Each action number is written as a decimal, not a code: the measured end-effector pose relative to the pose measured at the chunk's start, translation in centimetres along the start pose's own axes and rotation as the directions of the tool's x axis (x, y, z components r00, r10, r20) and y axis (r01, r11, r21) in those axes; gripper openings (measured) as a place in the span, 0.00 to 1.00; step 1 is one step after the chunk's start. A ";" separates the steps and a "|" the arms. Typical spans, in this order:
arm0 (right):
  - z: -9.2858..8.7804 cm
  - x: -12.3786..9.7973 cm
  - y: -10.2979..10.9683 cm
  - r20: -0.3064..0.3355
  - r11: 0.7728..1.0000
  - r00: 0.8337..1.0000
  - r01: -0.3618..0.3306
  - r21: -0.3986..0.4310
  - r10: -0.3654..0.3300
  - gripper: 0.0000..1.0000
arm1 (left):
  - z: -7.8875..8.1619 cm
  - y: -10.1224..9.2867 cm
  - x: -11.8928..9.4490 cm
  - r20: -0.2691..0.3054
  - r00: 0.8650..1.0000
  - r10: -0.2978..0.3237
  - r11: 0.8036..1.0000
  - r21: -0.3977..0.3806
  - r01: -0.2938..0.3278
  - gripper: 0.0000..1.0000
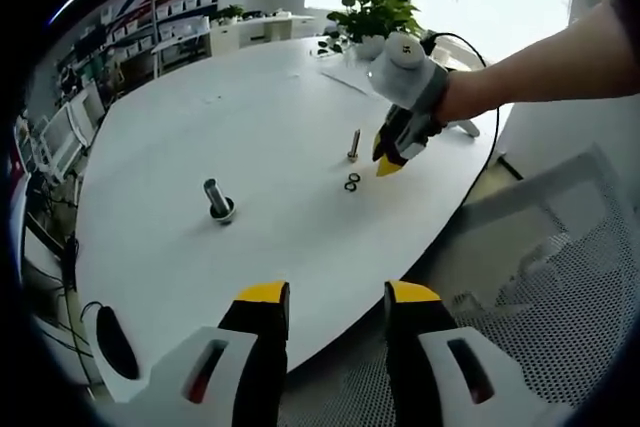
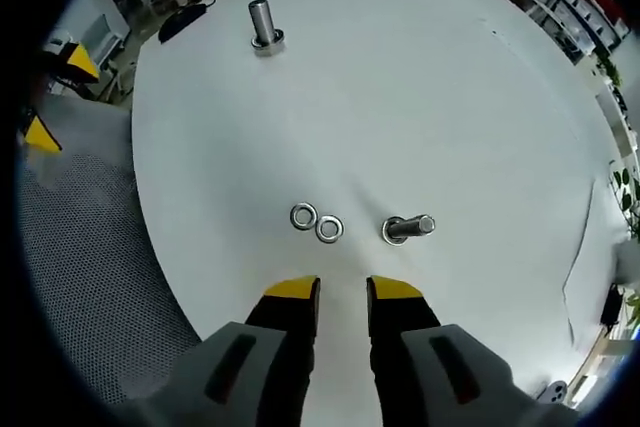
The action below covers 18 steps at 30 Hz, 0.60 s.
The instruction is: Place the washer onto the threaded stud by aligning its center hole with the stud, sliding it down to the base, and recovering from edge contact or off-axis alignment until the washer reaches the visible bottom stop.
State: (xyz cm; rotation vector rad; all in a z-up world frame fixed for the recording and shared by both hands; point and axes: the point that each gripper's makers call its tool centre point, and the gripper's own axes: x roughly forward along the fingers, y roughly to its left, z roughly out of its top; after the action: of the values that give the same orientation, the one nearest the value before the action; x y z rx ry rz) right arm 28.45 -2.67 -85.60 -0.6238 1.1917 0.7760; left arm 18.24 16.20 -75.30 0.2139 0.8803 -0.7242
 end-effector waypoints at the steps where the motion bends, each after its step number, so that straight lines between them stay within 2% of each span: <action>1: 0.1 0.0 0.1 -0.001 1.000 1.000 -0.002 -0.002 0.002 0.21 | 0.0 0.0 0.0 0.001 1.000 0.000 1.000 0.001 0.000 0.36; 18: 0.6 -0.2 0.7 -0.011 1.000 1.000 -0.009 -0.009 0.009 0.21 | 0.1 -0.2 0.0 0.006 1.000 -0.008 1.000 0.007 0.008 0.36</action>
State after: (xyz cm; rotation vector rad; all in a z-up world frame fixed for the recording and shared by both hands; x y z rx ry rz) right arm 28.19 -1.81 -85.29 -0.6312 1.2019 0.7868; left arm 18.19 16.00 -75.18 0.2148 0.8734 -0.7348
